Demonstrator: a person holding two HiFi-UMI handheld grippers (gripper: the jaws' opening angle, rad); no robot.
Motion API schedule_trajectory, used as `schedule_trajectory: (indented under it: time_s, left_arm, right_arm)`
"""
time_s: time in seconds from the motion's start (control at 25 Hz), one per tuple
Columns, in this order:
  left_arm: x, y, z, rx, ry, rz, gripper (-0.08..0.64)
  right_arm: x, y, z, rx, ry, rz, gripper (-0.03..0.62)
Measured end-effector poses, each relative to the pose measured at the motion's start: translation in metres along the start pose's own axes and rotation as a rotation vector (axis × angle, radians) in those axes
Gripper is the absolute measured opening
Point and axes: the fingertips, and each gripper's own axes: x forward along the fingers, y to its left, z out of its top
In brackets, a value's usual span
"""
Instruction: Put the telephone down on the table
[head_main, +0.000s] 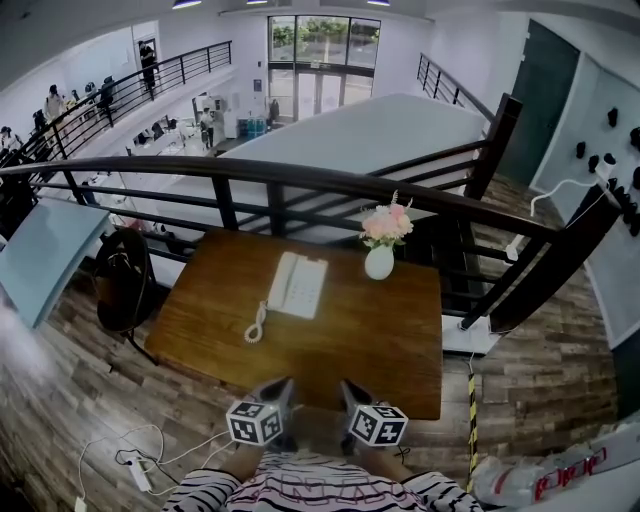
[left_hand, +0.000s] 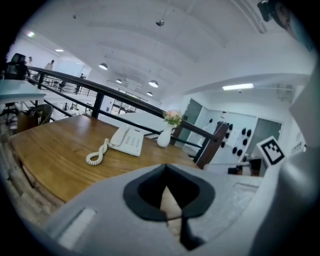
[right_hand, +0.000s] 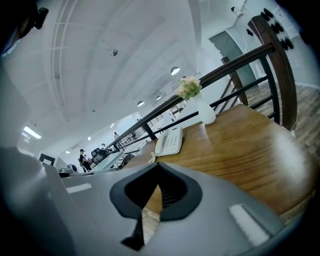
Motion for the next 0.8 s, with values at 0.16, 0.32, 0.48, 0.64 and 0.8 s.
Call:
schedule_trajectory:
  time_s: [0.16, 0.32, 0.48, 0.64, 0.8]
  left_arm:
    - [-0.003, -0.003, -0.005, -0.009, 0.0, -0.002, 0.002]
    - [-0.008, -0.002, -0.005, -0.025, -0.013, 0.006, 0.002]
    - [-0.011, -0.003, -0.005, -0.029, -0.024, 0.016, 0.002]
    - [-0.014, -0.002, -0.004, -0.032, -0.034, 0.03, 0.002]
    - [-0.015, -0.006, -0.005, -0.032, -0.04, 0.038, 0.002]
  right_arm:
    - [-0.005, 0.0, -0.003, -0.004, 0.001, 0.001, -0.002]
    - [-0.009, 0.002, -0.006, -0.01, 0.004, 0.002, -0.002]
    - [-0.012, 0.002, -0.007, -0.013, 0.006, 0.006, -0.002]
    - [-0.012, 0.003, -0.008, -0.015, 0.008, 0.012, -0.002]
    - [-0.017, 0.002, -0.008, -0.02, 0.015, 0.015, -0.002]
